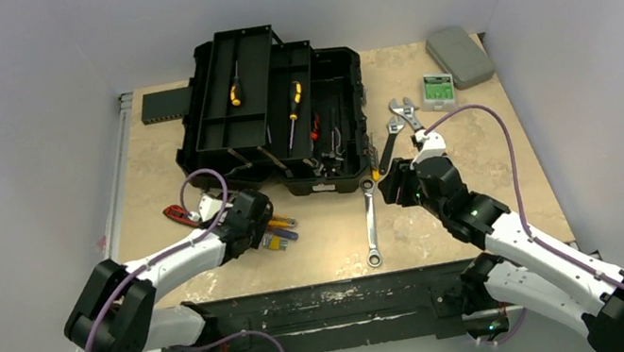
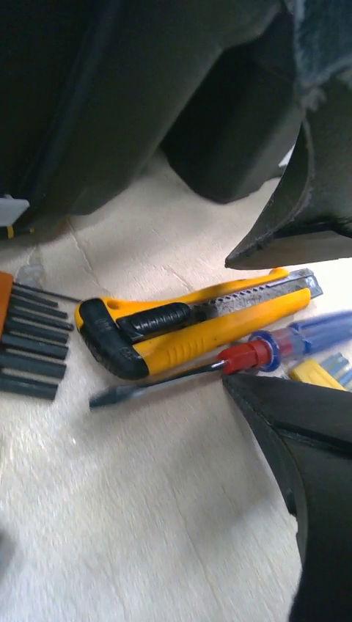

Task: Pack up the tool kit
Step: Pick up the screwdriver from the center of the board, then place the screwdriver in the toolbox.

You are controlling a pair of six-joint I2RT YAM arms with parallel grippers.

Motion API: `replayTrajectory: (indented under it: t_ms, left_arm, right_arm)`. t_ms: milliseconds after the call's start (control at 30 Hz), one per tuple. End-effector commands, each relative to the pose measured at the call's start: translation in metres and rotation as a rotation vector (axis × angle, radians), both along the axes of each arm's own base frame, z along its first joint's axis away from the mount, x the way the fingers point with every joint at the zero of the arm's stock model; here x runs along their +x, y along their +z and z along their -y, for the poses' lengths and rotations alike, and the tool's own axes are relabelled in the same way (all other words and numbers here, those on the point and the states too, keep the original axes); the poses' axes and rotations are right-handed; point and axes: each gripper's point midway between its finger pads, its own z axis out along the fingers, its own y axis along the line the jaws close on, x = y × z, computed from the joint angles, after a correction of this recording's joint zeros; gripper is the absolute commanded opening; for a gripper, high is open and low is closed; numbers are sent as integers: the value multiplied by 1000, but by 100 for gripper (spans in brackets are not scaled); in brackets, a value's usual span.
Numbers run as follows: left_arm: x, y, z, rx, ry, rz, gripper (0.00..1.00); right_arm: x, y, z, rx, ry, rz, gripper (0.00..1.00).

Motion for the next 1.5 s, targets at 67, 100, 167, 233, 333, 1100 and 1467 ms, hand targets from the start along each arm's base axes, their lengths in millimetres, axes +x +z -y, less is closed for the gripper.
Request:
replayTrajectory:
  t_ms: [67, 100, 167, 233, 333, 1100, 1467]
  left_arm:
    - [-9, -27, 0, -27, 36, -104, 38]
    - [-9, -27, -2, -22, 41, -105, 32]
    - [-11, -24, -8, -1, 52, -100, 19]
    - [-13, -18, -16, 26, 60, -84, 9]
    - [-16, -4, -27, 61, 57, -55, 0]
    - [-10, 185, -36, 478, -587, 344, 0]
    - [11, 309, 11, 540, -842, 693, 0]
  right_arm:
    - [3, 14, 5, -3, -20, 40, 51]
    - [2, 14, 5, -1, -20, 40, 51]
    - [3, 14, 5, 1, -20, 41, 51]
    - [3, 13, 5, 3, -20, 38, 51]
    - [2, 12, 4, 9, -20, 36, 51]
    - [2, 18, 3, 23, -12, 52, 50]
    - [1, 22, -1, 22, 13, 55, 50]
